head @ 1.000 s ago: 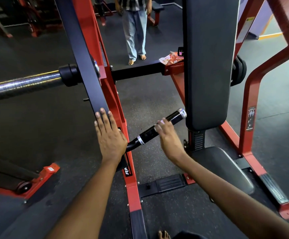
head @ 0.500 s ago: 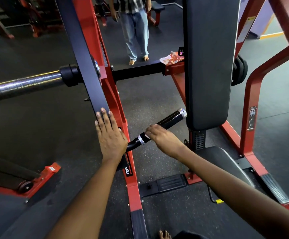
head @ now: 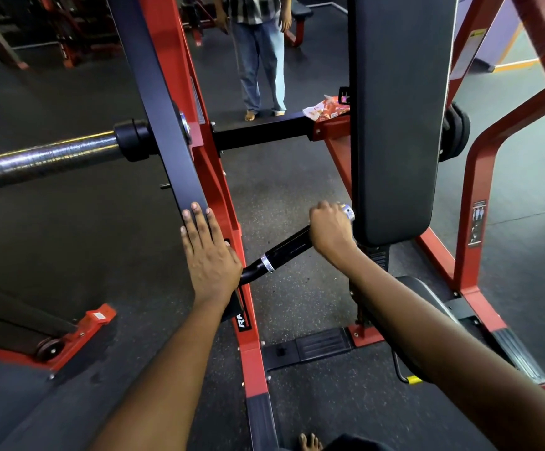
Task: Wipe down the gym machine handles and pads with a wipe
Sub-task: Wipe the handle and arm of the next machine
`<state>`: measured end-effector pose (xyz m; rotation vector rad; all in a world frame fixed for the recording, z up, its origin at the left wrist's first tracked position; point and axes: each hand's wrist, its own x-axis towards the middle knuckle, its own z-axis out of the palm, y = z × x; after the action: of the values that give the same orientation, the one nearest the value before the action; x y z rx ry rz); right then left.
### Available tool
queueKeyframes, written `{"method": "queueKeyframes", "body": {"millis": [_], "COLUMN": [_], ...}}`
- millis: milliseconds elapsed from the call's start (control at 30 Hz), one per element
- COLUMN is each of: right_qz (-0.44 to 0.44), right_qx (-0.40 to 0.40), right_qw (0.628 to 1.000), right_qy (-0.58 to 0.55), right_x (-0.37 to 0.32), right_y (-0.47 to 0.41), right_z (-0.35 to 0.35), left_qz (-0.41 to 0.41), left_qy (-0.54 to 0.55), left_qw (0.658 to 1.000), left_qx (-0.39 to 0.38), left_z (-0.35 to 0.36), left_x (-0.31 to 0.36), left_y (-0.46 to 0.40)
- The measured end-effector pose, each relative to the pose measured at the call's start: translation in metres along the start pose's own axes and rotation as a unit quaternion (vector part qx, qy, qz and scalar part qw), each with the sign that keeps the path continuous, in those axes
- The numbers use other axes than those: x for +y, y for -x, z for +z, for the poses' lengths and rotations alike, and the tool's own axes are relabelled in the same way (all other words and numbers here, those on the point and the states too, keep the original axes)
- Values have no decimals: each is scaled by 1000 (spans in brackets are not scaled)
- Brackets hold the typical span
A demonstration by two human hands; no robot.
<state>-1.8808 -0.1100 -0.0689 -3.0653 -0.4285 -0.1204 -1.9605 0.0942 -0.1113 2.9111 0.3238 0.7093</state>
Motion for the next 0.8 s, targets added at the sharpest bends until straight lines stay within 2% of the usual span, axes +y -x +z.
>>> {"method": "queueKeyframes", "body": {"millis": [67,167,233,300,333,400,467,533,600,667,700,733,800], "right_qz": [48,-2,-51,-119,-165,-286,-346,-309,-192,-88,-84,-119,-255], "right_qx": [-39,-134,-166,-143,-102,2,40,58,122,154,144,125,95], "right_qw": [998,991,984,982,979,955,932,946,966,967,969,967,949], "right_qy": [32,-14,-35,-42,-59,-85,-102,-78,-119,-182,-184,-188,-158], "right_x": [-12,-56,-79,-81,-75,-51,-12,29,58,56,43,27,0], "right_y": [-5,-10,-7,4,13,38,53,57,46,35,32,33,38], "right_z": [-7,-5,2,14,22,47,61,63,61,54,52,48,48], "left_qz": [-1,-4,-5,-4,-1,3,2,0,2,0,-2,-2,-1], "left_qy": [-2,-1,-1,4,6,5,5,2,-3,-5,-5,-5,-6], "left_qw": [1000,1000,1000,1000,1000,1000,1000,1000,1000,1000,1000,1000,1000], "left_qx": [-1,-4,-2,1,3,4,5,5,5,4,5,6,8], "left_z": [0,0,0,0,0,0,0,0,1,2,2,2,3], "left_x": [0,0,0,0,0,-1,-1,0,-1,-1,-2,-2,-2], "left_y": [0,0,0,0,0,0,1,1,1,0,1,1,2]}}
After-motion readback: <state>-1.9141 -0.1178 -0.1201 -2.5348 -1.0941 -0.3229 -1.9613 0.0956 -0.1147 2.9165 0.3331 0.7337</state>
